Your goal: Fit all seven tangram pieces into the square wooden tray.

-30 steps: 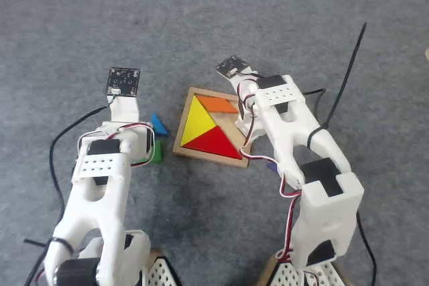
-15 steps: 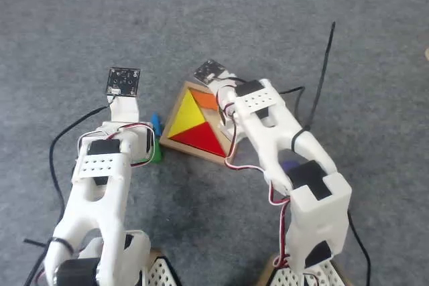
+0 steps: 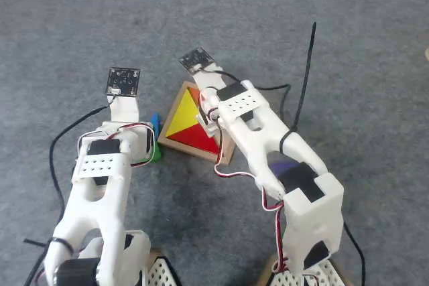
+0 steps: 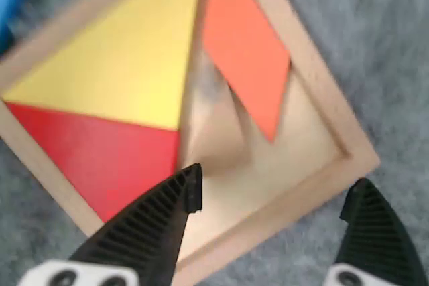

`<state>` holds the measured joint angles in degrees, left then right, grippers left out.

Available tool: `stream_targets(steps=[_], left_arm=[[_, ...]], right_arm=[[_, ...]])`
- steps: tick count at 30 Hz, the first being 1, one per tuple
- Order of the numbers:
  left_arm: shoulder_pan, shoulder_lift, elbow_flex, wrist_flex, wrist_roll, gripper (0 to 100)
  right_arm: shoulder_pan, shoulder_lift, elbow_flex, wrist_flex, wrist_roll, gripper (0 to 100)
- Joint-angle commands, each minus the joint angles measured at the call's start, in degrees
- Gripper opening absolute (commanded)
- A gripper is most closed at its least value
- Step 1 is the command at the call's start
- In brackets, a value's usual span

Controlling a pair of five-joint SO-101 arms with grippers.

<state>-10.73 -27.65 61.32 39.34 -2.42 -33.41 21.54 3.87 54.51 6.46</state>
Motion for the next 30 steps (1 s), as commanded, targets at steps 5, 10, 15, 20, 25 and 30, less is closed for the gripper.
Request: stream_targets(steps=[5,10,15,20,25,30], left_arm=[[0.44,-0.09,-0.48,-1.23,-0.53,13],[0.44,-0.09,-0.48,-1.23,-0.53,13],[0.44,-0.09,-0.48,-1.23,-0.53,13],[0.44,-0.09,-0.48,-1.23,-0.53,13],[0.44,-0.09,-0.48,-1.23,-0.53,13],[0.44,-0.09,-0.48,-1.23,-0.53,13]], right_arm=[[-0.13,-3.21,-3.25,-3.47,-6.07,34.7],[-0.40,-0.57,-3.08,-6.46,-7.03,34.7],[-0.40,5.23,-4.40,-6.20,-7.03,34.7],[-1.10,6.90,-6.95,-1.36,-10.46,34.6],[-1.36,6.99,-9.14,4.44,-14.33,19.5],[-1.36,7.08,-9.14,5.14,-14.51,5.0]])
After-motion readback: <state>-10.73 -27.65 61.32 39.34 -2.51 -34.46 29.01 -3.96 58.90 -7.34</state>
